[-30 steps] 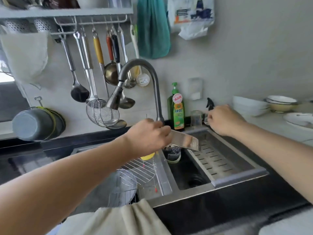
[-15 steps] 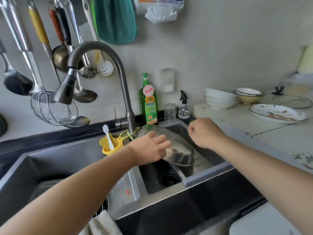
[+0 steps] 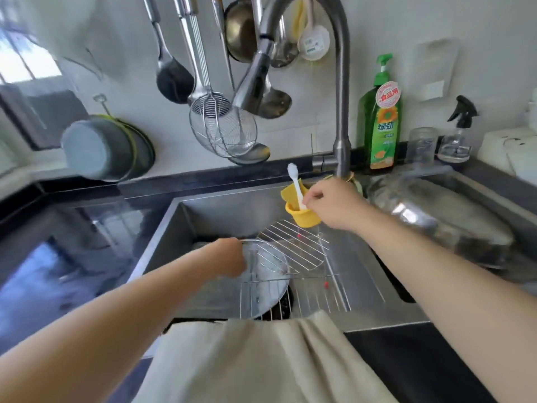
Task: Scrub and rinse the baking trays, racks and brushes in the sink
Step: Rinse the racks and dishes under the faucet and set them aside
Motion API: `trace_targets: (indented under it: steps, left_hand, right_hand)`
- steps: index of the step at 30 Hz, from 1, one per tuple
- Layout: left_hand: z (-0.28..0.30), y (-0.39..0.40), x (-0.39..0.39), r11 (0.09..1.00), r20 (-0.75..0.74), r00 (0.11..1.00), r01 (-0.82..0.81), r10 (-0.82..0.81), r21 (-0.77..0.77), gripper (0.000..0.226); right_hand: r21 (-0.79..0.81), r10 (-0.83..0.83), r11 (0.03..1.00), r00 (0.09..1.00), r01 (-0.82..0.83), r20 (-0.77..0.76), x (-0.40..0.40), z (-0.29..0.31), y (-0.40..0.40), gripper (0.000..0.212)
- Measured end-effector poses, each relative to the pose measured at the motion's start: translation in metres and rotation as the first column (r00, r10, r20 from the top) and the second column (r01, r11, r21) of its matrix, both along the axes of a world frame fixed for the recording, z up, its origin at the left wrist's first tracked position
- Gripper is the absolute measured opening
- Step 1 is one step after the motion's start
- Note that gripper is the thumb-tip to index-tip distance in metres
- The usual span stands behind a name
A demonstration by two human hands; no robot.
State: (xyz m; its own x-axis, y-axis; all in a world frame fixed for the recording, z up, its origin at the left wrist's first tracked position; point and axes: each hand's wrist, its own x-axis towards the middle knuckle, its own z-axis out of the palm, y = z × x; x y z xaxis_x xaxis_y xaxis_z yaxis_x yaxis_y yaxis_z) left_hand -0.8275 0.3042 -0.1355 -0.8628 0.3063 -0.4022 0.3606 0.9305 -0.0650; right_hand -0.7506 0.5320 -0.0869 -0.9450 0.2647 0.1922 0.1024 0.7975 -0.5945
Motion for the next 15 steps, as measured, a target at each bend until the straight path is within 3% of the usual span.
trace_targets:
  steps: [2, 3, 6, 9, 12, 15]
  left_hand:
    - [-0.027, -0.023, -0.013, 0.985, 0.264, 0.949, -0.168, 0.174, -0.042, 0.025]
    - [-0.04, -0.029, -0.016, 0.976, 0.322, 0.923, -0.217, 0.211, -0.019, 0.024]
    - [-0.077, -0.029, -0.024, 0.961, 0.415, 0.882, -0.271, 0.222, 0.062, 0.021]
    - [-0.102, -0.021, -0.025, 0.931, 0.514, 0.827, -0.339, 0.227, 0.133, 0.023]
    - [-0.1, -0.021, -0.027, 0.816, 0.533, 0.8, -0.487, 0.275, 0.31, 0.028]
    - [-0.083, -0.025, -0.026, 0.757, 0.582, 0.774, -0.53, 0.247, 0.382, 0.021]
  right_hand:
    - [-0.1, -0.023, 0.995, 0.999, 0.025, 0.023, -0.019, -0.037, -0.019, 0.024]
    - [-0.151, -0.036, 0.988, 0.998, 0.042, 0.043, -0.023, -0.055, -0.027, 0.023]
    - [-0.119, 0.026, 0.993, 0.992, -0.012, 0.121, -0.029, -0.087, -0.034, 0.019]
    - [-0.109, 0.003, 0.994, 1.0, 0.0, 0.029, -0.033, -0.082, -0.028, 0.02]
    - [-0.117, -0.052, 0.992, 0.999, 0.053, 0.007, -0.036, -0.083, -0.021, 0.02]
    - [-0.178, -0.093, 0.98, 0.995, 0.087, -0.021, -0.036, -0.084, -0.016, 0.02]
